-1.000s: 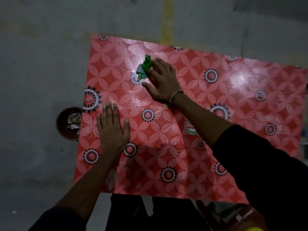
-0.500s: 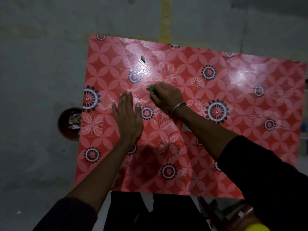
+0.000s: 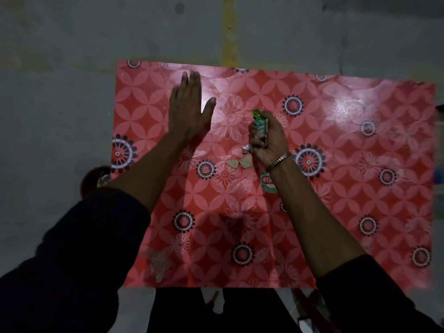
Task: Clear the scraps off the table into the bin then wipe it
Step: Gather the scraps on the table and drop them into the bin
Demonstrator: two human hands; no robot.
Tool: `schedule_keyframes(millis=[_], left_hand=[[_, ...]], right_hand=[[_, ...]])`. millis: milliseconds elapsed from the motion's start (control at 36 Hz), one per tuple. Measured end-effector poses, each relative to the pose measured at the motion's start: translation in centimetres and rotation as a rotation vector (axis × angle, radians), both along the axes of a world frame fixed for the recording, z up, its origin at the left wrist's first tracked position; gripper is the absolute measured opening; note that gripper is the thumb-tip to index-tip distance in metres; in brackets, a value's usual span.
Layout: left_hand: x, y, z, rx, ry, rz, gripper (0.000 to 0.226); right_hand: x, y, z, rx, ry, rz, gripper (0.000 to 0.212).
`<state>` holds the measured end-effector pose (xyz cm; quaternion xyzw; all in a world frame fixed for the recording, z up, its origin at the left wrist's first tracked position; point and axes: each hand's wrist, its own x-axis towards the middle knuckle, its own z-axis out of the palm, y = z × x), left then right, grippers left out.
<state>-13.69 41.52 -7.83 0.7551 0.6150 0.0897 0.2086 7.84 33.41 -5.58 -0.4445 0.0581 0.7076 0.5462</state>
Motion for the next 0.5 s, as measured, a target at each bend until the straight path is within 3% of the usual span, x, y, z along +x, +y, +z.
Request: schedule_keyframes(millis=[278, 389, 500], left_hand=[[4.4, -12.0, 0.7, -0.089, -0.013, -0.291, 0.091], [7.3, -14.1, 0.1, 0.003, -0.074, -0.339, 0.096], [8.4, -14.3, -1.2, 0.082, 0.057, -0.395, 0.083]], right_hand=[[4.3, -2.2, -0.2, 0.050, 0.245, -0.053, 0.009], [6.2, -3.7, -1.0, 0.031, 0.300, -0.073, 0.015], [8.0, -5.1, -1.2, 0.014, 0.262, -0.115, 0.029]])
